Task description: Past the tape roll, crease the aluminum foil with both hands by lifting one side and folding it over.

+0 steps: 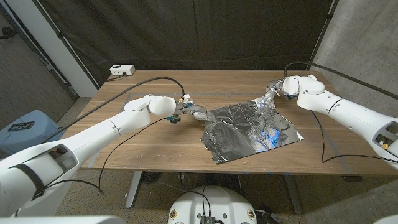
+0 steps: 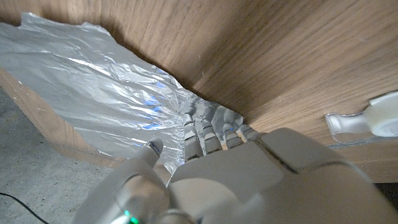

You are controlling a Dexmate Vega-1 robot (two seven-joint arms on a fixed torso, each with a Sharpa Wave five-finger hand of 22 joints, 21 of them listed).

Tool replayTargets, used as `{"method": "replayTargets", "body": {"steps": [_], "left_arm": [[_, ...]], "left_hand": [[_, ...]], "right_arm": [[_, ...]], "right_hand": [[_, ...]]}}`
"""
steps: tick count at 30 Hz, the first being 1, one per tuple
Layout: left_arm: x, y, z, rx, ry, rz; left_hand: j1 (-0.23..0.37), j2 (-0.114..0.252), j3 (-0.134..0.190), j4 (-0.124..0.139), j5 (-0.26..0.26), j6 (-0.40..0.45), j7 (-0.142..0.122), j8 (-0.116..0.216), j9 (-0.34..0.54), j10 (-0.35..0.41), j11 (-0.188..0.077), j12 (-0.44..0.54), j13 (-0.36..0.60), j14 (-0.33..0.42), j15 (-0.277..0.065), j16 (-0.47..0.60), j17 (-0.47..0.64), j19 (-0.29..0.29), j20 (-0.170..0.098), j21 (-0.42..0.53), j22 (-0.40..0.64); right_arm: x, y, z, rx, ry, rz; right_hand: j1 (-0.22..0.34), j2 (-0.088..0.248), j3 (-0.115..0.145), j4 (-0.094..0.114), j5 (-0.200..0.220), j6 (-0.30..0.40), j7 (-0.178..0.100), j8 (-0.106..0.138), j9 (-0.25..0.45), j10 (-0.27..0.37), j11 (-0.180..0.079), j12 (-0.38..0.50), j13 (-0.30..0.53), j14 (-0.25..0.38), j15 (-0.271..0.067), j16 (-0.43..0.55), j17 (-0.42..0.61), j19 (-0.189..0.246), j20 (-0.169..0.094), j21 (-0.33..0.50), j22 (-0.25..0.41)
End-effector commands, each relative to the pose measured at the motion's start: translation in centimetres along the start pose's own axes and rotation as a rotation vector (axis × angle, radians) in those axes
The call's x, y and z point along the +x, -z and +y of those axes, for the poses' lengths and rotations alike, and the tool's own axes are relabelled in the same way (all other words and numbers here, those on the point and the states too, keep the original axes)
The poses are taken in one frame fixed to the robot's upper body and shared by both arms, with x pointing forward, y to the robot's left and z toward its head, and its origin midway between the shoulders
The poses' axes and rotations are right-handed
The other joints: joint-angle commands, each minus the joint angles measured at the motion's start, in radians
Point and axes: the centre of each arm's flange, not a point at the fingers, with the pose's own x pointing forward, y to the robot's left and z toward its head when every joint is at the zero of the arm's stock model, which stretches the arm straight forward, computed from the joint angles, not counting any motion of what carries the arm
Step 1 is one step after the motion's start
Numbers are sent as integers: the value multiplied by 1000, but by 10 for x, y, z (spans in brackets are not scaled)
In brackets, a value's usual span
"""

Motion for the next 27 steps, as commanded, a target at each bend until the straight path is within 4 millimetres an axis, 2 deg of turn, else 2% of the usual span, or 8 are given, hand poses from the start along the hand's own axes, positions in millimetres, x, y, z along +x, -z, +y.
{"method": "replayTargets", "body": {"steps": [1, 13, 15, 27], "left_arm": [[1, -3, -2, 4, 2, -9], [5, -2, -1, 6, 4, -13], [5, -2, -1, 4, 5, -14], [8, 1, -2, 7, 11, -25]], "left_hand": [[11, -2, 9, -3, 4, 8, -2, 5, 2, 4, 5, 2, 3, 9, 0, 1, 1, 6, -1, 3, 2], [17, -4, 17, -13, 5, 7, -3, 4, 2, 4, 3, 2, 3, 11, 0, 0, 1, 10, -1, 4, 2], [18, -5, 19, -15, 5, 6, -3, 4, 2, 4, 3, 2, 3, 11, 0, 0, 1, 11, -1, 4, 2], [24, -7, 25, -23, 5, 5, -5, 4, 2, 3, 4, 2, 3, 17, -1, 1, 1, 17, 0, 6, 1]], "right_arm": [[-5, -1, 0, -25, 23, 6], [-9, -5, -5, -45, 23, 5], [-10, -7, -6, -50, 24, 3], [-12, -10, -10, -64, 17, 7]], "right_hand": [[15, 3, -1, 5, 7, 37, -7, 14, -4, 32, -11, 5, 2, 25, -6, 10, 3, 18, -3, 6, 3], [32, 11, -4, 7, 7, 89, -19, 29, -15, 65, -23, 0, 1, 46, -24, 13, 3, 29, -8, 4, 3], [34, 12, -5, 8, 6, 98, -22, 31, -17, 73, -34, 0, 1, 51, -24, 13, 3, 31, -7, 3, 3], [41, 15, -10, 11, 5, 125, -24, 38, -24, 91, -39, -4, 1, 67, -33, 16, 3, 41, -11, 4, 3]]}}
